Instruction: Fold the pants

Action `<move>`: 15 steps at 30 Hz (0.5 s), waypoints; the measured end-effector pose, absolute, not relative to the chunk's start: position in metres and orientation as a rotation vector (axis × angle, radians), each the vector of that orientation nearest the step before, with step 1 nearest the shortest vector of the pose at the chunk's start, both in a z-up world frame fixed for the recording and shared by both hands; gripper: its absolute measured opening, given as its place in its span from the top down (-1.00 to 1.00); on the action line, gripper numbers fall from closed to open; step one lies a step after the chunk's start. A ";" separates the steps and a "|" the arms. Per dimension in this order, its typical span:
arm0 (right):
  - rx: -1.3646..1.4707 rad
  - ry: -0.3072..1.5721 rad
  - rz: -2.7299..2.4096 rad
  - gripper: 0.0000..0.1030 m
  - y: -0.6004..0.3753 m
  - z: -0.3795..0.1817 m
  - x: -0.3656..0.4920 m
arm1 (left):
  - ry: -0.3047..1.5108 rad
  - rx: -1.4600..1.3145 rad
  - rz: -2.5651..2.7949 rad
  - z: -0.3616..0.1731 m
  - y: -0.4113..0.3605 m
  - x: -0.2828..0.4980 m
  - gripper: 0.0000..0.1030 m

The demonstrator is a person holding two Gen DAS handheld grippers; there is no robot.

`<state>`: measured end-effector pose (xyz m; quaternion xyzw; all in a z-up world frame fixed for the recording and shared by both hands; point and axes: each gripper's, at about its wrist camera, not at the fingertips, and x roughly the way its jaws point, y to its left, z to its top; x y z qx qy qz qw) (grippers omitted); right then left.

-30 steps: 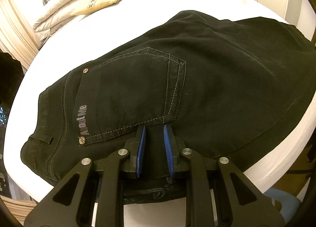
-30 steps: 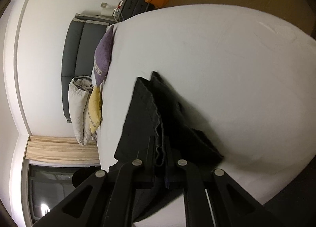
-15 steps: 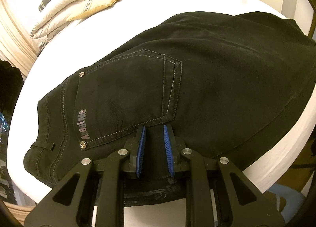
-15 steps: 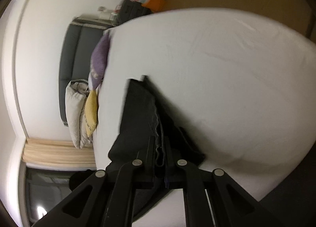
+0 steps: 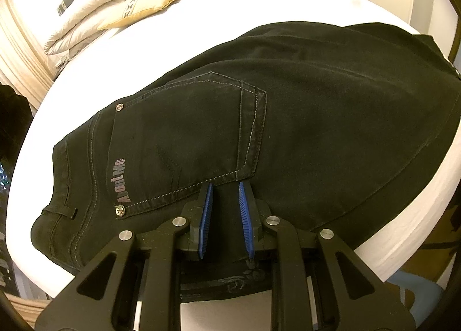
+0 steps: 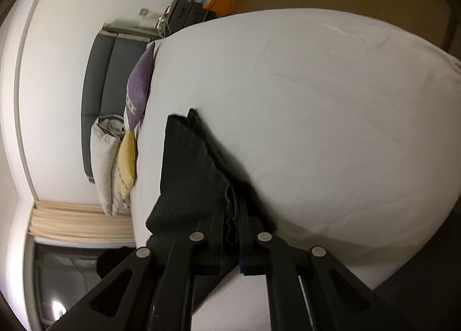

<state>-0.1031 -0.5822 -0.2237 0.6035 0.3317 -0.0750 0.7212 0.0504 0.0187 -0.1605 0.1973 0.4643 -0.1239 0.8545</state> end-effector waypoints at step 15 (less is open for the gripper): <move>0.913 0.847 0.261 0.63 -0.453 -0.128 0.052 | 0.914 0.312 -0.282 -0.121 0.019 0.078 0.64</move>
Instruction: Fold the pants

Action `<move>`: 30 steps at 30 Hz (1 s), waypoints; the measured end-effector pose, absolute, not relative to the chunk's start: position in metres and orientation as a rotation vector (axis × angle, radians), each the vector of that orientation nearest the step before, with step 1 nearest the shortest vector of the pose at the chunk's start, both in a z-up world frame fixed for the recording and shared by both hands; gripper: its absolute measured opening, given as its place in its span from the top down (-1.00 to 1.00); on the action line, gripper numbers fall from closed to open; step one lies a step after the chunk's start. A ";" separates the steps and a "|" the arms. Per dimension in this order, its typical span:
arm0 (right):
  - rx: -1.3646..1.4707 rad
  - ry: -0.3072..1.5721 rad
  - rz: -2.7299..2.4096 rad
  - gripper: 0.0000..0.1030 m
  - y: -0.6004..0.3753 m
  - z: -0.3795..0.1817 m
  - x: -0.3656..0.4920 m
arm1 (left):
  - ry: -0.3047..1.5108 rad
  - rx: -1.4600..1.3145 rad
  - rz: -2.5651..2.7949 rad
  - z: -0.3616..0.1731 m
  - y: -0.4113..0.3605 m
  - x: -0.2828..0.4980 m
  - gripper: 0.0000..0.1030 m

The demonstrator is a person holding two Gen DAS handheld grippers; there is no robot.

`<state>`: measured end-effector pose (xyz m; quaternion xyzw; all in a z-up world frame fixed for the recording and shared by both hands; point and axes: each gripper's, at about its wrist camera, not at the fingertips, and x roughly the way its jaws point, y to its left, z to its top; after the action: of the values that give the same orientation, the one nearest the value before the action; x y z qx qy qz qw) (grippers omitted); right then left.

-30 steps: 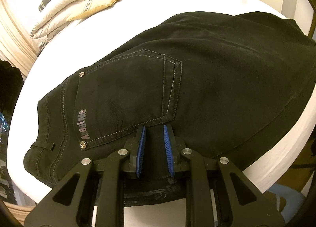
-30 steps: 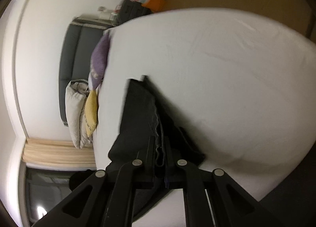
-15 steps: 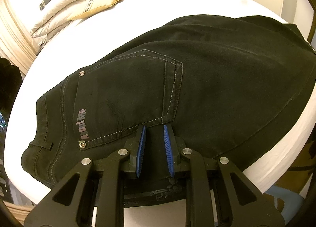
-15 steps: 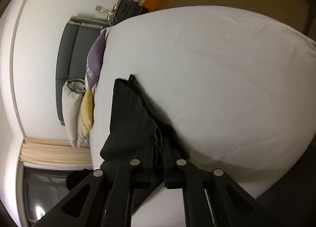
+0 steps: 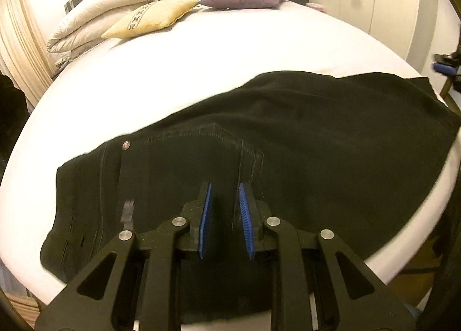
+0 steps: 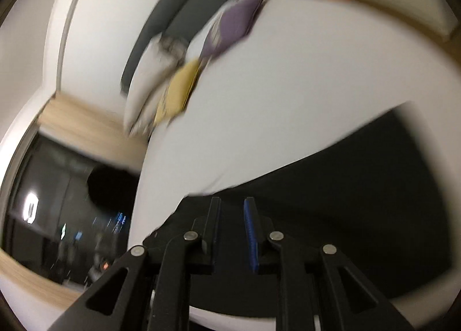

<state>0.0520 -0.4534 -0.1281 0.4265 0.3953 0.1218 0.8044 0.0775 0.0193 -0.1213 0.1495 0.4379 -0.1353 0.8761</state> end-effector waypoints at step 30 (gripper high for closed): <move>1.131 0.716 -0.158 0.93 -0.550 -0.214 -0.096 | 0.905 0.208 -0.228 -0.138 0.075 0.049 0.56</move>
<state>-0.0963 -0.5502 -0.2143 0.5237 0.3317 -0.0730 0.7813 0.0488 0.0752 -0.1378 0.1002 0.4356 -0.1095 0.8878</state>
